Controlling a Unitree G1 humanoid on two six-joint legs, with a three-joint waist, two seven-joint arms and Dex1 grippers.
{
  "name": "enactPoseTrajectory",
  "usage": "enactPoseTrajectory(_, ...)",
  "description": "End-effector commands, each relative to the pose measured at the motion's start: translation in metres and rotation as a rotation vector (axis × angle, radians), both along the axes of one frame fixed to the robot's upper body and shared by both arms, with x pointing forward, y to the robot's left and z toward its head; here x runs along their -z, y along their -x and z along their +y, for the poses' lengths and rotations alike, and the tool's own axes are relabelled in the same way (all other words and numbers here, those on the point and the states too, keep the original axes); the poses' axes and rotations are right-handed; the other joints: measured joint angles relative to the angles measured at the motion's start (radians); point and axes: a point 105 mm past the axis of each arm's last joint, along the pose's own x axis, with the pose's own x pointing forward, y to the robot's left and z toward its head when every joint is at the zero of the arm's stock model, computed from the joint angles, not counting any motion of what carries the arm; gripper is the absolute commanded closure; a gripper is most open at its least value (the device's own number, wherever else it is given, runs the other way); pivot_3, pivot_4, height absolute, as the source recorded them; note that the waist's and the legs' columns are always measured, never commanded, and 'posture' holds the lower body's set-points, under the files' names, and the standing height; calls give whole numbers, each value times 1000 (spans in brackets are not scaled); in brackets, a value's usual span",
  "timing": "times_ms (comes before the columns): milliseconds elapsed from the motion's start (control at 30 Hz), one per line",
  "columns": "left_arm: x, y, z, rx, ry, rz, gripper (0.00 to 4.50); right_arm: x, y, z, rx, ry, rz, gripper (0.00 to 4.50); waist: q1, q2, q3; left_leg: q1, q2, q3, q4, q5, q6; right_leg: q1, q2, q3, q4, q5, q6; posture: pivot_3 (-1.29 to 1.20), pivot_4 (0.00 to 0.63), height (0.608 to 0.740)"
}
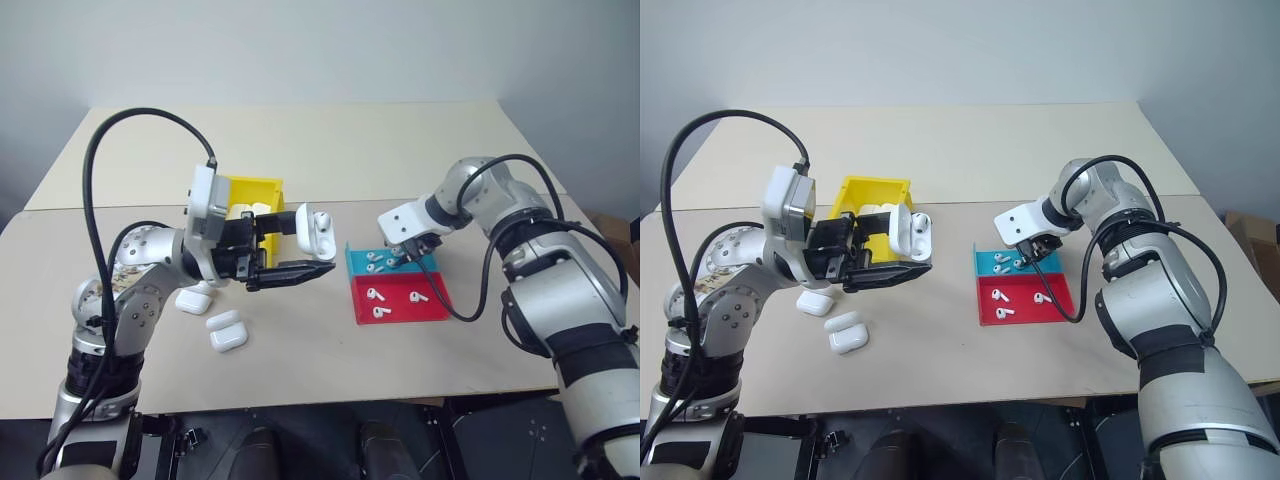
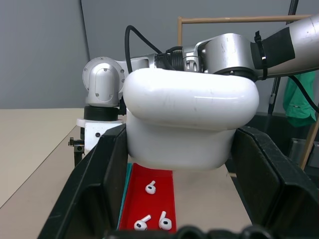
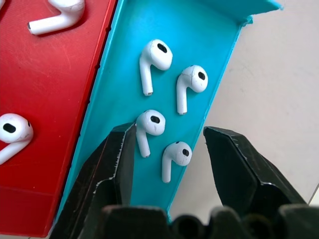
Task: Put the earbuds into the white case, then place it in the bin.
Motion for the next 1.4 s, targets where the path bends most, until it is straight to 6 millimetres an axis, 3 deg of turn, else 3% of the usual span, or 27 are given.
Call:
enactPoseTrajectory(33,-9,7,1,5,13,-50,1654,-12,-2,3,-4,-15,-28,1935,0,0,0,0,0,0,0,0,0,0,0,0,0,0,0,0,150,740)
enactPoseTrajectory(1200,-9,12,2,-27,7,-54,1654,19,1,-3,30,51,38,1935,0,0,0,0,0,0,0,0,0,0,0,0,0,0,0,0,150,740)
enactPoseTrajectory(1400,-8,13,3,-33,3,-53,1654,21,1,-4,34,54,43,3834,-1,0,0,1,0,0,0,0,0,1,0,0,0,0,0,0,150,740)
